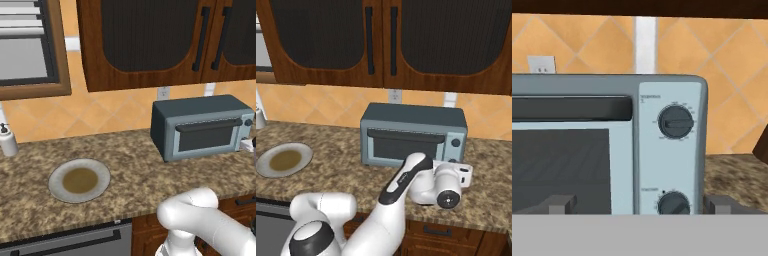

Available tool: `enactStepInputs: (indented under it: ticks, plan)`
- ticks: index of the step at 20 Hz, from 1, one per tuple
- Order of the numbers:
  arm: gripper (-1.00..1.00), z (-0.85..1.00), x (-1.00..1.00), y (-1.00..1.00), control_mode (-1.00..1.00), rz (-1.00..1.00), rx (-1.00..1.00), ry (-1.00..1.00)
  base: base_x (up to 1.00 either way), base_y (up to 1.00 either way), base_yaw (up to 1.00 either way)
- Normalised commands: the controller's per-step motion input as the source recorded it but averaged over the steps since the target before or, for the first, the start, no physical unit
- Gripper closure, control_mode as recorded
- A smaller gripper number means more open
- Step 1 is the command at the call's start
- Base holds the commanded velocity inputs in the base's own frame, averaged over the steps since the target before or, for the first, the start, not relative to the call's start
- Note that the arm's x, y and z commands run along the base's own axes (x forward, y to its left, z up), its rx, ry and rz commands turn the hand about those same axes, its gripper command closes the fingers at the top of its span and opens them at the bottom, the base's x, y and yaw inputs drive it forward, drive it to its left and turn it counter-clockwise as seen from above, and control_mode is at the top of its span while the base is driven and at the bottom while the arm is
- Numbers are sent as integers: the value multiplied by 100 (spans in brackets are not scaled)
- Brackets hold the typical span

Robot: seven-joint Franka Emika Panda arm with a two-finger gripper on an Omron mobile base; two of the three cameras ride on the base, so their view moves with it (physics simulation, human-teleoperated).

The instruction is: Pick up the kebab skewer and baguette bread, and place them inside the toaster oven. Close the toaster oven door and start by setting the timer.

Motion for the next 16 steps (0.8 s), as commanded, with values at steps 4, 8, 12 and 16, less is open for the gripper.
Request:
enactStepInputs:
  ticks: [4,8,12,16]
  plan:
    - [-100,0,5,-4,-100,0,0,0,0,0,0]
    - [-100,-4,7,-6,-100,0,0,0,0,0,0]
    - [-100,-34,14,-11,-100,0,0,-1,0,0,0]
    - [-100,-31,22,-9,-100,0,1,0,0,0,0]
